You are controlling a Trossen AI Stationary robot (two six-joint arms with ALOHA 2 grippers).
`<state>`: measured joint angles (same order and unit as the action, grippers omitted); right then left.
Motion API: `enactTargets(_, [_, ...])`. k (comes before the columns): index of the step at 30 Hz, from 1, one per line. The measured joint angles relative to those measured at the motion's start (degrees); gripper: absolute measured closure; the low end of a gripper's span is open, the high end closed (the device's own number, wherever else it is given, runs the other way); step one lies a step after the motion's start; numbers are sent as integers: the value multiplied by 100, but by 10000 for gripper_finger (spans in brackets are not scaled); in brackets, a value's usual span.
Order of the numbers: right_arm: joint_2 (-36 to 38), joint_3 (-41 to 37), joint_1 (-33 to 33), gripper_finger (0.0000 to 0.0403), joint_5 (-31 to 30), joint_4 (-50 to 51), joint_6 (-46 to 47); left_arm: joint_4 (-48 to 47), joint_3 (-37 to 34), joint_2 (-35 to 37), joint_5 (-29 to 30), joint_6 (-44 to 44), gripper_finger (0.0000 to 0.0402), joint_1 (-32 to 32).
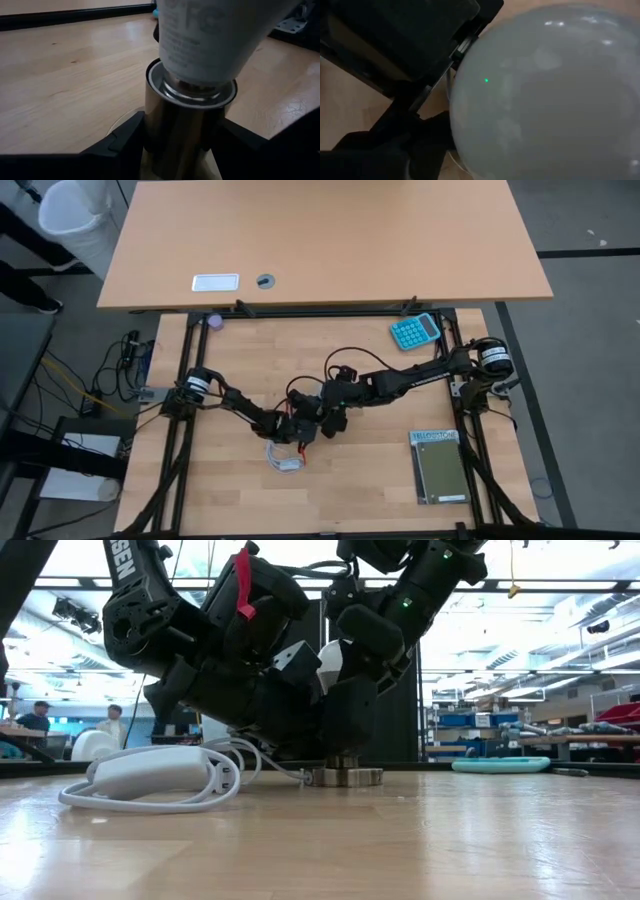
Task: Screw lightbulb
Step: Insert the lightbulb into the socket
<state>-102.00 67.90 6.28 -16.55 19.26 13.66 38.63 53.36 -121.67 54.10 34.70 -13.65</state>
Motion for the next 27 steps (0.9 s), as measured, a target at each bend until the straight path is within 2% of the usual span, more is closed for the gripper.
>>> enactTargets(6, [34, 9, 0, 63, 42, 261, -236, -9, 0, 0, -81, -17, 196, -2])
enactTargets(17, [308, -51, 11, 62, 195, 946, -640, -30, 4, 2, -202, -122, 196, 2])
enactTargets(23, [833, -784, 9, 62, -35, 798, -320, -68, 4, 7, -234, -135, 196, -18])
enactTargets(27, [1414, -1570, 14, 62, -119, -200, -4, -66, 4, 7, -264, -242, 196, -54])
